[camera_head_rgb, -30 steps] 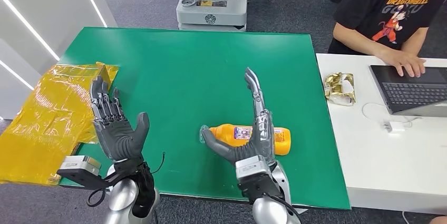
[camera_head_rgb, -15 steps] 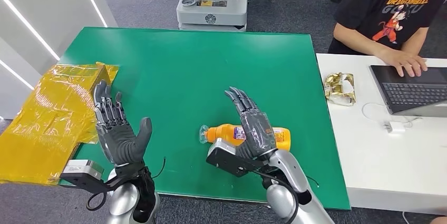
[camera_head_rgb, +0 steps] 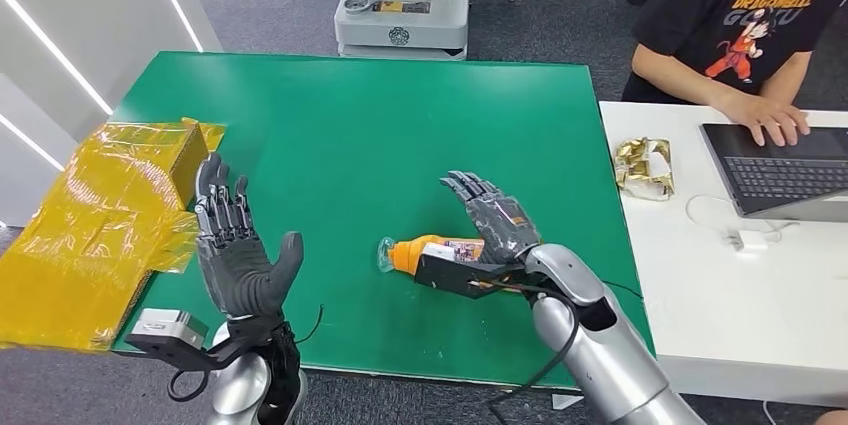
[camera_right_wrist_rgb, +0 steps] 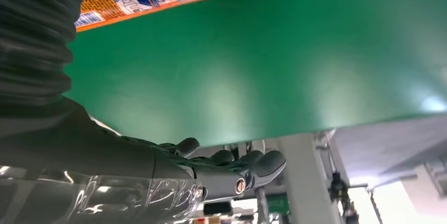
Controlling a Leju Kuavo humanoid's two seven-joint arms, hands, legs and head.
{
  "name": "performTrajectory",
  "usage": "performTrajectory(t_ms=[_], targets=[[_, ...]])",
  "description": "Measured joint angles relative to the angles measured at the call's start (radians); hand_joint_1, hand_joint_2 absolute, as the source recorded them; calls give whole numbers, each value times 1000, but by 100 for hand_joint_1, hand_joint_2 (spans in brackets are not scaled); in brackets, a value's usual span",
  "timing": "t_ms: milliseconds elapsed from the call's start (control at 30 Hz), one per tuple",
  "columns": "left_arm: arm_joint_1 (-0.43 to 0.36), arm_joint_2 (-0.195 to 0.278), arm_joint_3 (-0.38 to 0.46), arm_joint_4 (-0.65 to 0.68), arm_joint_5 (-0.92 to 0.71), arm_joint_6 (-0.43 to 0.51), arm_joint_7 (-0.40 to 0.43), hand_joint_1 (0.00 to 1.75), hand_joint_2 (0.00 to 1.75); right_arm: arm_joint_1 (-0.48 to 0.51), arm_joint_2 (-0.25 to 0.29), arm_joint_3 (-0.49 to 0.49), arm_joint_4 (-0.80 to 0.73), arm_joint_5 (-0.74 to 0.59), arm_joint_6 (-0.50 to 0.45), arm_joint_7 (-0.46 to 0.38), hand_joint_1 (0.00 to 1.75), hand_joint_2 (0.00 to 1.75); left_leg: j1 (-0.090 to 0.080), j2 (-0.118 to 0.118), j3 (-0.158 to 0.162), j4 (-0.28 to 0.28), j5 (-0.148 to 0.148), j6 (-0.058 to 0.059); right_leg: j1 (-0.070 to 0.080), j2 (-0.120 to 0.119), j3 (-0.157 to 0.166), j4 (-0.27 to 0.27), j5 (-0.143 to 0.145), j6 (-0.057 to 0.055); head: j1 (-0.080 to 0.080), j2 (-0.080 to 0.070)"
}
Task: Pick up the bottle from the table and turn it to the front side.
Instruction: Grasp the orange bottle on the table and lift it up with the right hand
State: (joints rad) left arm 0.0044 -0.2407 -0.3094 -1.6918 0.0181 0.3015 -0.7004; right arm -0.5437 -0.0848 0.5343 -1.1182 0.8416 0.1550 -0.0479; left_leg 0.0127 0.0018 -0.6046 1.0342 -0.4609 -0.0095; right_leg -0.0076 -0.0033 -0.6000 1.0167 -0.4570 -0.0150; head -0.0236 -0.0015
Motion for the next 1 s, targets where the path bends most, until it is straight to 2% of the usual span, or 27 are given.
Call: performTrajectory(t_ms=[300, 600, 1000], targets=[[-1, 3, -21, 0, 28, 16, 0, 0, 175, -111, -23, 82, 180, -51, 107, -33, 0, 175, 0, 0, 0, 0, 0, 0, 0, 0, 0, 0, 0, 0, 0, 0], [-18, 6, -29, 0, 63, 28, 0, 0, 175, -170, -72, 159, 260, -119, 197, -47, 0, 175, 0, 0, 0, 0, 0, 0, 0, 0, 0, 0, 0, 0, 0, 0], [-26, 13, -39, 0, 56, 49, 0, 0, 175, -230, -95, 226, 334, -133, 212, -9, 0, 175, 0, 0, 0, 0, 0, 0, 0, 0, 0, 0, 0, 0, 0, 0]])
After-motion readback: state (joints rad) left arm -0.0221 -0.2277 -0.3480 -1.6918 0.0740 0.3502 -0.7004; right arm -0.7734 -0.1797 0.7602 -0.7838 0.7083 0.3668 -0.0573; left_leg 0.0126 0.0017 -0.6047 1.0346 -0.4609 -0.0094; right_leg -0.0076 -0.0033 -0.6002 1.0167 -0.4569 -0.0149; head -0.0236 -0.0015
